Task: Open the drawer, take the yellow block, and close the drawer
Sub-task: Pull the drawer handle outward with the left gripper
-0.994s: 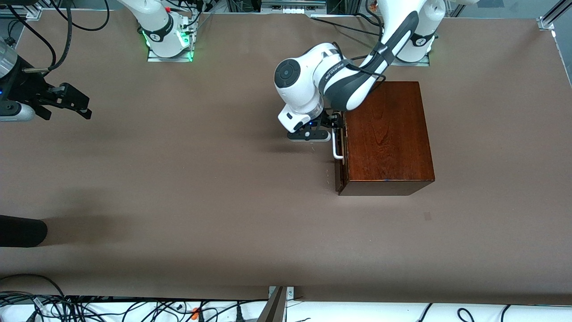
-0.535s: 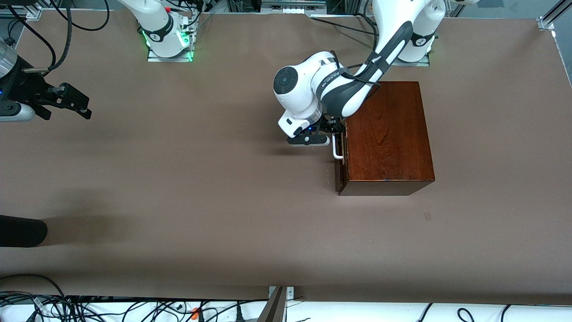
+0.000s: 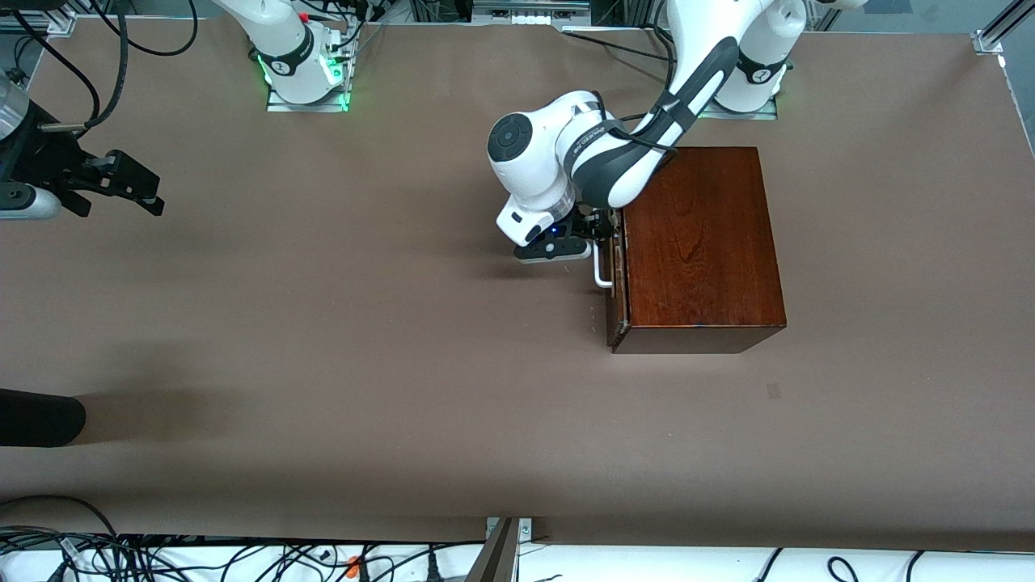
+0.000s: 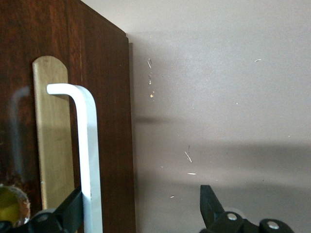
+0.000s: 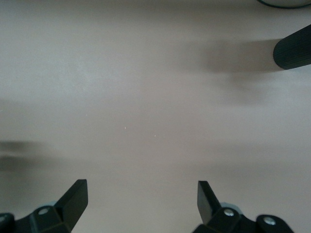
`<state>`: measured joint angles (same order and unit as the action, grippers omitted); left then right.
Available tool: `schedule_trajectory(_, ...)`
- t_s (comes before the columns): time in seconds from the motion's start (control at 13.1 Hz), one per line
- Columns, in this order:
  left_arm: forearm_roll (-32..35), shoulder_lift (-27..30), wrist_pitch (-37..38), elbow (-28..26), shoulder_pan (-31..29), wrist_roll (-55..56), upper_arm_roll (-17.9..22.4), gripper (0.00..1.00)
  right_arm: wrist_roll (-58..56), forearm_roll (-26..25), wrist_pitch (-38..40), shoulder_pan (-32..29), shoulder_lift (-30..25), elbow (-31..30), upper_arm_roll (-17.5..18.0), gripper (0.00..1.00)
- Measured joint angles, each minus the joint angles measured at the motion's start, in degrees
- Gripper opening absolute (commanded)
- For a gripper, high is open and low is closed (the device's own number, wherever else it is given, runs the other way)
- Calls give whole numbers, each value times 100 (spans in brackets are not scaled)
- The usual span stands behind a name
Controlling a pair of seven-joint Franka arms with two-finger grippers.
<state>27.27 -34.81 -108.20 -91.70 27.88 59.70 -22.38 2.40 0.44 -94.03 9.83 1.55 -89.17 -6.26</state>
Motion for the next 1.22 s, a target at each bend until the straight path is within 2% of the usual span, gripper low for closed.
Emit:
schedule_trajectory(0.38, -14, -2, -467, -1, 73, 155, -5, 100, 0, 0, 0, -4, 0, 0, -2, 100)
schedule_trajectory(0.69, -289, -3, -992, 0, 93, 265, -1, 100, 0, 0, 0, -6, 0, 0, -18, 100)
schedule_trajectory(1.22, -502, -56, -1354, 71, 174, 276, -8, 100, 0, 0, 0, -8, 0, 0, -60, 100)
